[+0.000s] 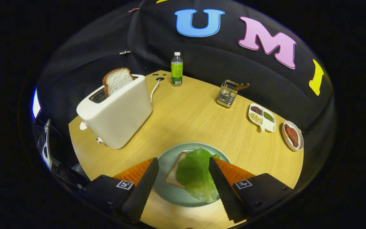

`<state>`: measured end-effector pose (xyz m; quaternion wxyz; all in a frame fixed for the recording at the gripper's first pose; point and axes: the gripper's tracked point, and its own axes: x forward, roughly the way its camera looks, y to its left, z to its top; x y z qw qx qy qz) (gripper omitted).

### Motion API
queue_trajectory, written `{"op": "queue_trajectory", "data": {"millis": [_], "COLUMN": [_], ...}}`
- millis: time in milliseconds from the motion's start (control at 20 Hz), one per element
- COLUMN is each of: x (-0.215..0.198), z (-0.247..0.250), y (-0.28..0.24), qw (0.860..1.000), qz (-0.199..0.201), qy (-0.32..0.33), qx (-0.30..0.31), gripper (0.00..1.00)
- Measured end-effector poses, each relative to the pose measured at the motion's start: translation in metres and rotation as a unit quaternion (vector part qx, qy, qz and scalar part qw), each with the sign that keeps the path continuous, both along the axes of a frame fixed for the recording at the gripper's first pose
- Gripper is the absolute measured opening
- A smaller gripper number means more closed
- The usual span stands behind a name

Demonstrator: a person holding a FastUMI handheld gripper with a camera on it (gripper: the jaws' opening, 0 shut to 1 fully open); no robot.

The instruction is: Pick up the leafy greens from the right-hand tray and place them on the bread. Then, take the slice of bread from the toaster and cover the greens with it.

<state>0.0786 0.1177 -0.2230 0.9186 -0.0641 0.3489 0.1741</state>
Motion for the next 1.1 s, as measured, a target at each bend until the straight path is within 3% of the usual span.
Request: {"op": "queue_trajectory", "data": {"millis": [650,950,1100], "x": [0.023,0.033,0.044], "z": [0.132,0.139,0.125], "y": [0.128,0.186,0.204], "qw": [0.986,0.980,0.983], "qz": [0.090,0.132,0.125], "qy": [-0.115,-0.130,-0.127], "qx": [0.074,0.068,0.053], "gripper": [0.98,0.98,0.98]}}
